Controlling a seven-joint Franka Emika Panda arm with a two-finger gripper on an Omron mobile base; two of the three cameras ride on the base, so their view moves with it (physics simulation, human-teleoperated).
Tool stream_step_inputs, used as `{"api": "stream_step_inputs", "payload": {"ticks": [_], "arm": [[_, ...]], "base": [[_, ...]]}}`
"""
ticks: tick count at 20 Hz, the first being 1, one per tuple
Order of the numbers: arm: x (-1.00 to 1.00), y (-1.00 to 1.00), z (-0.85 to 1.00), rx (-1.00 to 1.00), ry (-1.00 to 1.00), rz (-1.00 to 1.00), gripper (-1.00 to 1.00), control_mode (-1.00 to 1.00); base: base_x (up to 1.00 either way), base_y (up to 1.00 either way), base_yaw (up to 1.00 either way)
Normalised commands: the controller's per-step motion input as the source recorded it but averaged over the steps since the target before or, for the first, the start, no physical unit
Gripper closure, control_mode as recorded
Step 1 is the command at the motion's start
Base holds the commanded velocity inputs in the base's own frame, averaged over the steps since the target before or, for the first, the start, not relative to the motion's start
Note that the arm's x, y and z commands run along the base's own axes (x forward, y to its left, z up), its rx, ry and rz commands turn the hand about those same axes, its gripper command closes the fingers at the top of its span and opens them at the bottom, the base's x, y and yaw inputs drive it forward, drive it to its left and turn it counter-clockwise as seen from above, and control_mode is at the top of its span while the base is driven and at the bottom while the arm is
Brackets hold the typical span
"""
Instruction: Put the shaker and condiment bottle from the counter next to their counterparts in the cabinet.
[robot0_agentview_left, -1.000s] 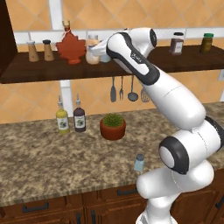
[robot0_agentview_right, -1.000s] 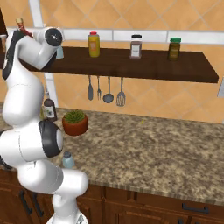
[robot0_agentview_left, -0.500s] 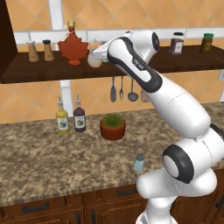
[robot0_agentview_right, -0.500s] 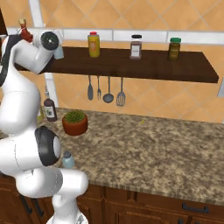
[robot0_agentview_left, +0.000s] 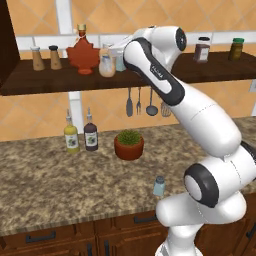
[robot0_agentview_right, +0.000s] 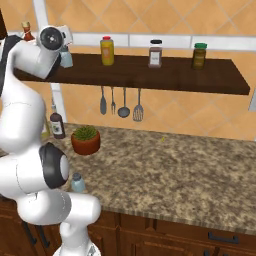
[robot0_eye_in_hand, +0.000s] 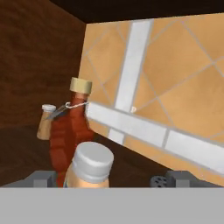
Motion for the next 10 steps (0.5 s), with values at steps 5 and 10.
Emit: {"api": "stream_step_inputs", "payload": {"ticks": [5, 10], "arm": [[-0.2, -0.92, 0.17, 0.0, 0.0, -0.02, -1.0, -1.0], [-0.58, -1.0, -0.11, 0.0, -0.02, 0.0, -1.0, -1.0]], "base": [[0.0, 0.0, 0.0], [0.0, 0.0, 0.0]]}}
